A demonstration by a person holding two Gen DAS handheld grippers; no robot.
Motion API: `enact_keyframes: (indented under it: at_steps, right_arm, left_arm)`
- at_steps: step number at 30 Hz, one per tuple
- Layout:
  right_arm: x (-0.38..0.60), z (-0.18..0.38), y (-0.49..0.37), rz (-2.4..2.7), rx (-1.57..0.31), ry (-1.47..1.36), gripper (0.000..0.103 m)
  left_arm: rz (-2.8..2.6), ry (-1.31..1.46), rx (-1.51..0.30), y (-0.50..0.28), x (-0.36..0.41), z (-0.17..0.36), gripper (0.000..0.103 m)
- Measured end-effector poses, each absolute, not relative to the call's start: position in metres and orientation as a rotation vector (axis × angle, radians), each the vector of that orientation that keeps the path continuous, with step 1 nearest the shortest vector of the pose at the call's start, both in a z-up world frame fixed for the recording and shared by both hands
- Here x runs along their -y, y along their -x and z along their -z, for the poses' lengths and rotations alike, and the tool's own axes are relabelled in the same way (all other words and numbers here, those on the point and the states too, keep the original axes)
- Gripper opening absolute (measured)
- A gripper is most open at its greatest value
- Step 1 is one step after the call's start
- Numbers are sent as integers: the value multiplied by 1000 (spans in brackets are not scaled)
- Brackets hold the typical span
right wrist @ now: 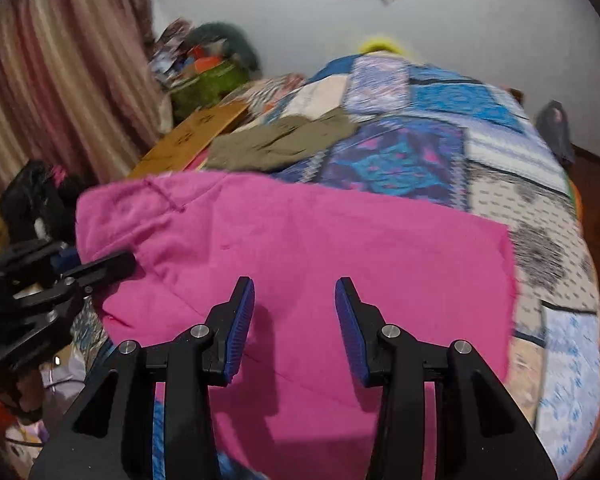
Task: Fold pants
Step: 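Grasp the pink trousers' edge with the left gripper and lift it over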
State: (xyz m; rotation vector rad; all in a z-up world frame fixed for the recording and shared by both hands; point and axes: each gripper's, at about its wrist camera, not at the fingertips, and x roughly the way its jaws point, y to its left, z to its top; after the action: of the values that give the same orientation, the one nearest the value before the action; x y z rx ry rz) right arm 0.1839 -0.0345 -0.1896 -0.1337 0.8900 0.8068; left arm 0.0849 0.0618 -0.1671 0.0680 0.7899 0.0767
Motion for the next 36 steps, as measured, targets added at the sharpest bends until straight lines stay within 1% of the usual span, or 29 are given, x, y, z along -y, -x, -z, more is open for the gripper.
enact_keyframes:
  at_steps: [3,6,13,19,23,25,27,32,36]
  right_arm:
    - [14,205,-177,-854,-942,204,38]
    - [14,204,-175,-871,-941,205,38]
    - [76,185,-172,-793,-898,70,38]
    - [129,190,-162,-661,-907,65,39]
    - [140,210,-161,-628,-964,33,39]
    - [143,214,-156,-633,-954,10,39]
    - [145,213,-155,-638,-949,-6,41]
    - [151,208,-156,-638,-943,-10,41]
    - [178,197,-158,-599,-910,-57,41]
  left_arm:
    - [-89,-78,-765,-79,-65,161,19]
    - [-80,-70,-748,-77,-66,154,18]
    - [-52,-125,-686,-76,-51,134,18]
    - [-7,-155,-649,-80,-30,119,18]
    - [31,-186,-631,-85,-8,111,17]
    - [55,-189,-630,-88,2,108,17]
    - [83,-188,-631,-91,12,105,17]
    - [154,-184,-641,-102,34,102,17]
    - [199,-180,-667,-113,49,108,17]
